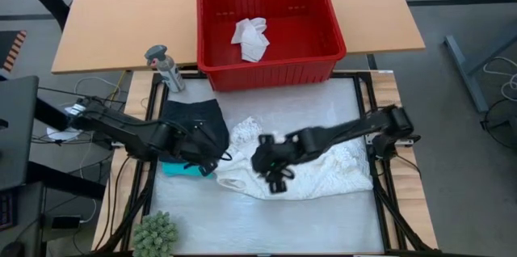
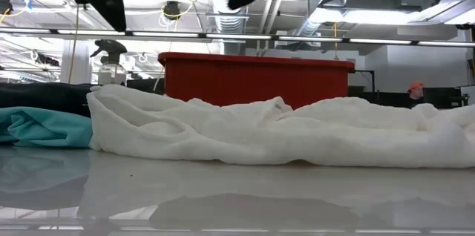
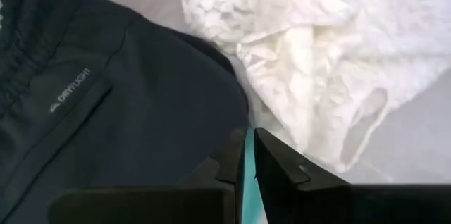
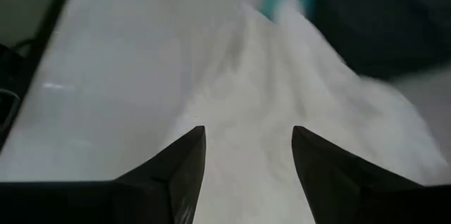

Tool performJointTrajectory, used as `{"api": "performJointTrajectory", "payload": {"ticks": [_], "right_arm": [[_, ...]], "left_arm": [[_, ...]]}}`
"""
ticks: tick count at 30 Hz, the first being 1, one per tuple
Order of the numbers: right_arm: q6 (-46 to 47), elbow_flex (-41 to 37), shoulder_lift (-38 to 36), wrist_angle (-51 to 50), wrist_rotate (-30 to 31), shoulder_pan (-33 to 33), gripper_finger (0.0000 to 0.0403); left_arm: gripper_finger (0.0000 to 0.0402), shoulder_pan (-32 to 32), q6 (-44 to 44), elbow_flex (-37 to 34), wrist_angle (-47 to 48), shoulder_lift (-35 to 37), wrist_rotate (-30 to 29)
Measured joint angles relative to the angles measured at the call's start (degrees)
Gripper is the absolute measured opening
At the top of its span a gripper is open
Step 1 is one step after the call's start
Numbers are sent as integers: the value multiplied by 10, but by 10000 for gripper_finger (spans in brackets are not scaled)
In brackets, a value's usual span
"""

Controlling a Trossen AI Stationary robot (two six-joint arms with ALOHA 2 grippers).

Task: Fold laundry
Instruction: Fold the white dress

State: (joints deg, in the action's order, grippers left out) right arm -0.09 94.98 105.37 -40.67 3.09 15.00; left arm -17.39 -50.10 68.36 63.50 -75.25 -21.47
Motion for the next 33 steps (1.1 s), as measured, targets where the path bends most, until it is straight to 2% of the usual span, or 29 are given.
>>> {"api": "performJointTrajectory", "payload": {"ticks": [7,10,12,20,33], "right_arm": [[46,0,97,130,2,30,227],[52,1,127,169,40,36,227],[72,4,145,171,64,37,226],[108,20,194,171,91,24,217],[122,23,196,169,109,2,214]], "left_arm": [[22,-2,33,0,1,39,17],[22,-2,55,0,1,49,13],[22,-2,66,0,2,52,12],[22,-2,89,0,2,52,22],[22,-4,89,-1,0,52,21]]}}
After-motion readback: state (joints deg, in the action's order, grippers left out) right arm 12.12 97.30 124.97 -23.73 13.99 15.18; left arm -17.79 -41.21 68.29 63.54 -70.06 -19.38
